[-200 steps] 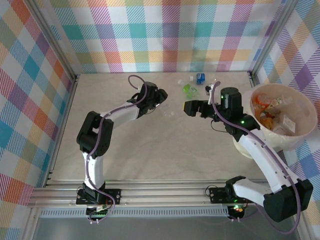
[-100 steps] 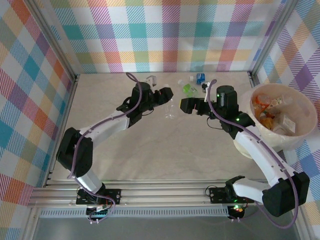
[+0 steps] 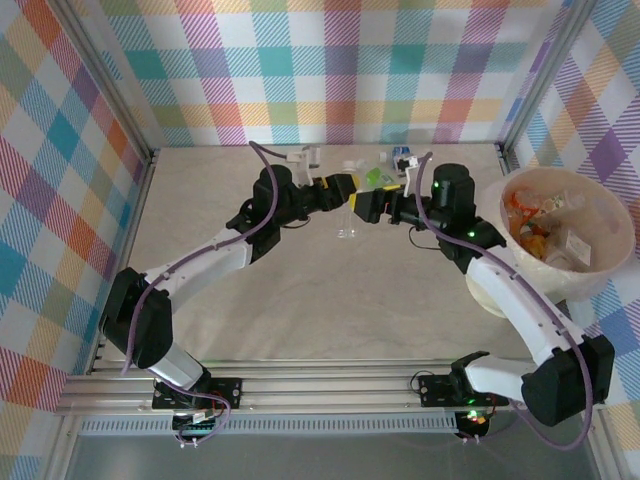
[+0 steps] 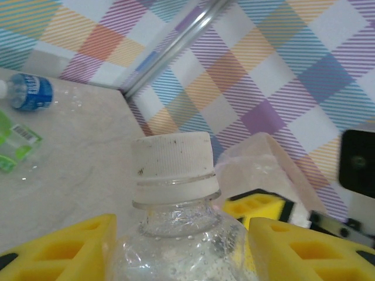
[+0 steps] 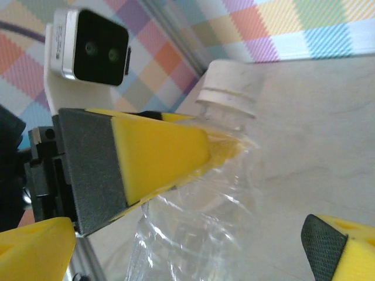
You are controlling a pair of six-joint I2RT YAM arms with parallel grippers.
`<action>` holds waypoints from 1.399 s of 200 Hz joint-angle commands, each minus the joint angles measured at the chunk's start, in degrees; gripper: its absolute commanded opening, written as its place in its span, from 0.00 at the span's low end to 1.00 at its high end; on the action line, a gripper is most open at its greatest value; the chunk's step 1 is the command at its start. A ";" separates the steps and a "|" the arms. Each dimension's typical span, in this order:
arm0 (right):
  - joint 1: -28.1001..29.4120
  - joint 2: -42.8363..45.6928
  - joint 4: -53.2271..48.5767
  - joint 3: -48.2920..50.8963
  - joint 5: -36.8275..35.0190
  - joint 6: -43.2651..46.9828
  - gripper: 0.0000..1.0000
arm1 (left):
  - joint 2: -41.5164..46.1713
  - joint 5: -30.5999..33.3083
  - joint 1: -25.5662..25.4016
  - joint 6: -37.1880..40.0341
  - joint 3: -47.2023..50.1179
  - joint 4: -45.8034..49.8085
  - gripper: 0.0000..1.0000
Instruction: Put the plastic bottles in the bin
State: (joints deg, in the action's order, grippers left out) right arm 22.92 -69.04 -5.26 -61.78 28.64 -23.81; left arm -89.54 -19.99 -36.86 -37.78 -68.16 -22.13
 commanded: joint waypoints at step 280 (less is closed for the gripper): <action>-0.77 3.52 -8.13 -0.80 -9.65 4.88 0.48 | -4.46 -7.15 -2.53 -1.90 -8.96 -7.97 0.87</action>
State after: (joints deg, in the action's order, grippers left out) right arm 23.16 -67.37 -7.46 -59.09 28.23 -24.36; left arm -94.56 -26.52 -39.16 -39.64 -75.00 -30.74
